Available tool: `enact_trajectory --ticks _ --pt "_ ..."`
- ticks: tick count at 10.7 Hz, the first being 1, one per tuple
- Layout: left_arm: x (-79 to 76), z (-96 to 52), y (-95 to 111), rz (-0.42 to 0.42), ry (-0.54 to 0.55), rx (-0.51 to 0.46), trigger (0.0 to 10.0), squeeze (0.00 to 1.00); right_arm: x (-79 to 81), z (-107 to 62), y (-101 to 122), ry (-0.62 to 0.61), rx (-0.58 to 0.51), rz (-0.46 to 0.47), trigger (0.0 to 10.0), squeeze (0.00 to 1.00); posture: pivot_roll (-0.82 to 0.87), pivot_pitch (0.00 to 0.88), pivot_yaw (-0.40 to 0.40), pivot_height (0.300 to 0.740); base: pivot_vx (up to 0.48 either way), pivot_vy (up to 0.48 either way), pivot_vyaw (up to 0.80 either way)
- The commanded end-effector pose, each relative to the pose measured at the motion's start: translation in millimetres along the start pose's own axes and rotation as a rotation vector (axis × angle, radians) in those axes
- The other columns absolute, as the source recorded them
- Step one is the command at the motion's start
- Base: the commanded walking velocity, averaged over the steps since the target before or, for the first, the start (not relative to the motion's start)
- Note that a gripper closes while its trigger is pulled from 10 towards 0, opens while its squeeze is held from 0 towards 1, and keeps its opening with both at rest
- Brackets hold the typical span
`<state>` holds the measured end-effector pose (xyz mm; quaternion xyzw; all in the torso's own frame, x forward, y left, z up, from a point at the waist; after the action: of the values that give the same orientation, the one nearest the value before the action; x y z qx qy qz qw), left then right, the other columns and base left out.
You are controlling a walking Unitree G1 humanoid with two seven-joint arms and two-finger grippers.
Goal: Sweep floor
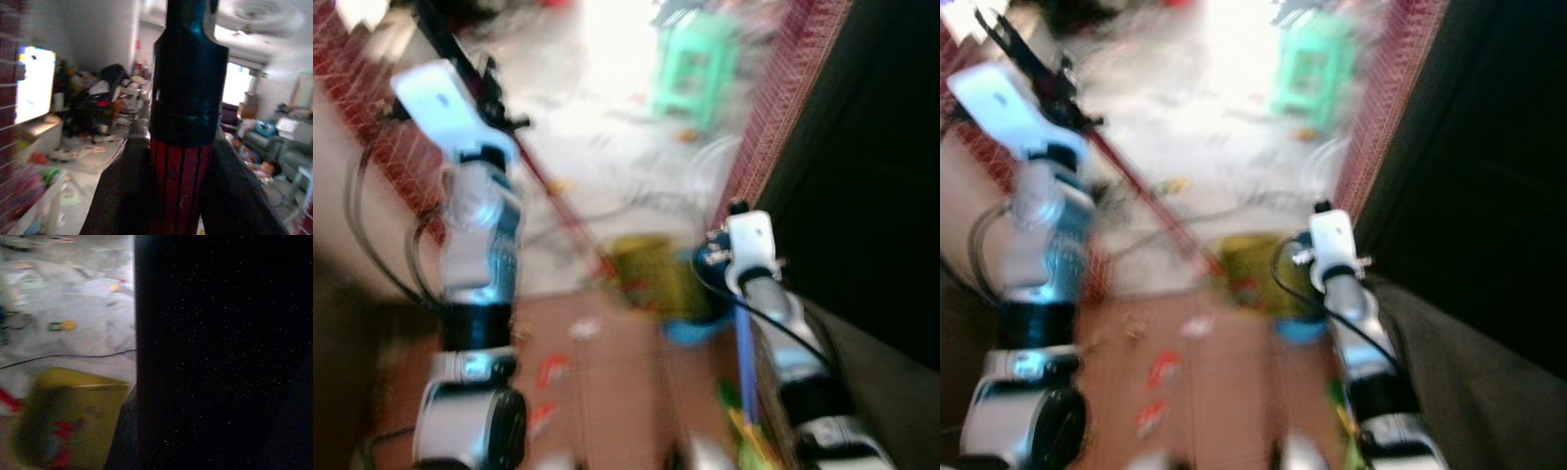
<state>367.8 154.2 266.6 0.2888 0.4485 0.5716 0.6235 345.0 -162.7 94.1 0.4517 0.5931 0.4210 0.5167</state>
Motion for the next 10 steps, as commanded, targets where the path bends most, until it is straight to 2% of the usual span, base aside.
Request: enact_trajectory --ticks 1,4,7,8,10 --pt "-17.4 2.7 16.9 -0.065 -0.041 -0.067 10.0 0.0 -11.0 -0.8 -1.2 -0.026 0.004 -0.026 10.0 0.0 -0.08 0.033 0.042 0.74 0.375 0.0 0.0" --pt "-19.4 1.8 15.3 -0.049 -0.053 -0.068 10.0 0.0 -11.1 -0.2 -1.2 -0.022 0.003 -0.032 10.0 0.0 -0.08 0.03 0.041 0.74 0.0 0.0 0.0" --pt "-27.8 -2.7 13.8 0.003 -0.108 -0.09 10.0 0.0 -10.9 0.6 -1.9 -0.015 0.005 -0.036 10.0 0.0 -0.08 0.029 0.035 0.74 0.0 0.0 0.0" --pt "-31.8 -4.7 12.4 0.01 -0.129 -0.092 10.0 0.0 -10.8 0.8 -1.9 -0.015 0.004 -0.037 10.0 0.0 -0.08 0.029 0.035 0.74 0.0 0.0 0.0" --pt "-51.1 -17.6 4.9 0.047 -0.219 -0.101 10.0 0.0 -10.3 1.1 -1.7 -0.015 0.004 -0.037 10.0 0.0 -0.08 0.033 0.036 0.74 0.0 0.0 0.0"
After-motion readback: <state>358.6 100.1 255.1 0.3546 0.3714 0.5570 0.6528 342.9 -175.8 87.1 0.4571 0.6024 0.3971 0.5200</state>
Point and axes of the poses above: a point about 5 cm out from each wrist's last joint towards the gripper, its own z axis pointing out of the wrist towards the gripper, its own y axis along the axis of the wrist's last joint, x = y × z, the point moved 2 cm from there along z, pointing out of the wrist towards the gripper, and after that the axes turned 1 degree about z, right-handed, at the moved point
